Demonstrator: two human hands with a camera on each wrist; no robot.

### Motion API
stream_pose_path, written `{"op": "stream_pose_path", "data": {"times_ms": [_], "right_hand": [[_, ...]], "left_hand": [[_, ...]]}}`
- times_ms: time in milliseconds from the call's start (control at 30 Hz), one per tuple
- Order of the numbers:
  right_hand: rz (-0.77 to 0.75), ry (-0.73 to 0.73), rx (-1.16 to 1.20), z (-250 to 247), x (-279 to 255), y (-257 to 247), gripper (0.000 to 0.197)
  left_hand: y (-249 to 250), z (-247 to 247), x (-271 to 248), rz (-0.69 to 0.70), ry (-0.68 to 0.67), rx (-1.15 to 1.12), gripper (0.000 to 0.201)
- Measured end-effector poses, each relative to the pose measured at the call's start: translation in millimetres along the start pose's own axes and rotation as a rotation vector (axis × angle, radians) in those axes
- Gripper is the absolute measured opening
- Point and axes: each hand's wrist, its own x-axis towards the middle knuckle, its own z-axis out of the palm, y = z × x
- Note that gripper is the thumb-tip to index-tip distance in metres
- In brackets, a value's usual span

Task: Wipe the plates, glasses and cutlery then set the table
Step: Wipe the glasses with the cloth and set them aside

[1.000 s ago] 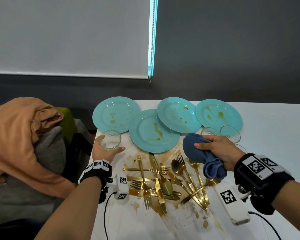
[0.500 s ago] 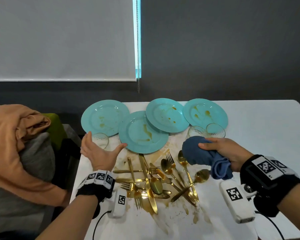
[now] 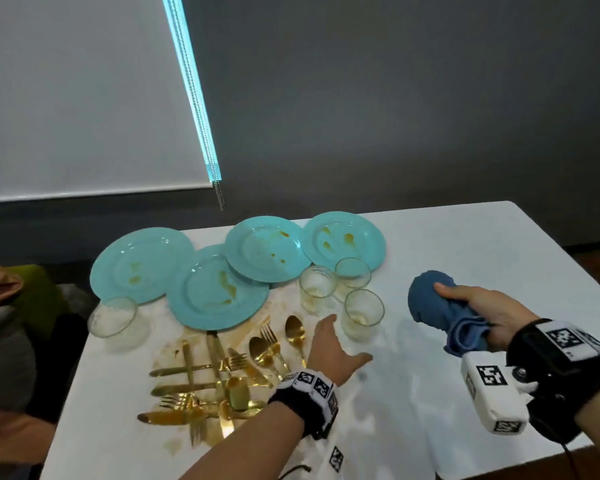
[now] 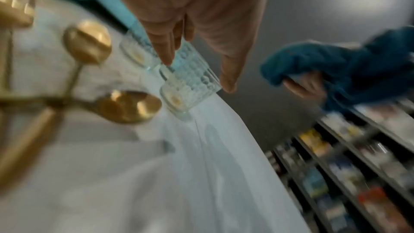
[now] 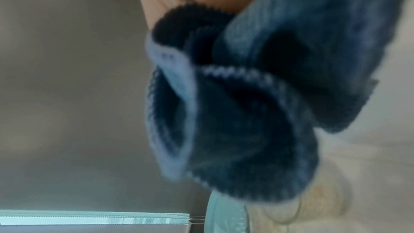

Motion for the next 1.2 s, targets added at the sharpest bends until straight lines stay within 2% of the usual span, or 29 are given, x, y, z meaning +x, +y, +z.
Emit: {"op": "stream_pose_path", "data": {"times_ms": [100,233,400,533,600,667,767,867,967,1033,1100,1167,1200], "right_hand": [[-0.047,-0.067,-0.005,-19.9,14.9,2.9,0.018],[-0.009,-0.116,-0.113,-46.5,29.1,2.3,0.020],[0.040,-0.149,-0.185,-71.7,40.0,3.3,0.023],[0.054,-0.193,-0.225,-84.4,44.1,2.7,0.028],[0.020,-0.209,-0.274,-87.0,46.7,3.5,0.028],[-0.095,-0.191,-0.377,-84.4,47.9,2.8,0.024],[-0.422,-0.097,-0.726,-71.0,41.9,-1.3,0.013],[-0.750,-0.113,-1.118,-45.6,26.2,-2.1,0.009],[-0.949,-0.169,-1.609,-17.9,14.6,9.4,0.021],[-0.921,-0.226,-1.725,-6.9,10.2,19.0,0.030],[-0.803,-0.255,-1.673,-2.6,11.6,26.1,0.026],[-0.604,-0.267,-1.439,5.2,10.5,30.4,0.017],[-0.504,-0.278,-1.217,11.7,7.4,31.8,0.015]], "left_hand": [[14.6,20.7,18.3,-0.166,0.118,-0.079,0.112],[23.4,45.5,41.7,-0.242,0.235,-0.192,0.115],[20.7,68.1,59.2,-0.266,0.347,-0.243,0.113],[23.8,78.8,61.4,-0.257,0.442,-0.312,0.091],[25.5,80.1,57.5,-0.239,0.445,-0.294,0.083],[28.2,79.2,49.9,-0.210,0.438,-0.230,0.087],[38.0,74.9,35.3,-0.118,0.373,-0.115,0.091],[58.5,67.5,23.8,0.086,0.229,-0.043,0.088],[85.6,51.3,21.0,0.229,0.059,-0.027,0.074],[102.1,39.0,15.7,0.346,-0.065,0.132,0.072],[107.4,29.9,10.0,0.530,-0.066,0.242,0.070],[103.9,22.3,2.5,0.622,-0.044,0.297,0.065],[98.4,18.8,-1.3,0.650,-0.017,0.319,0.063]]}}
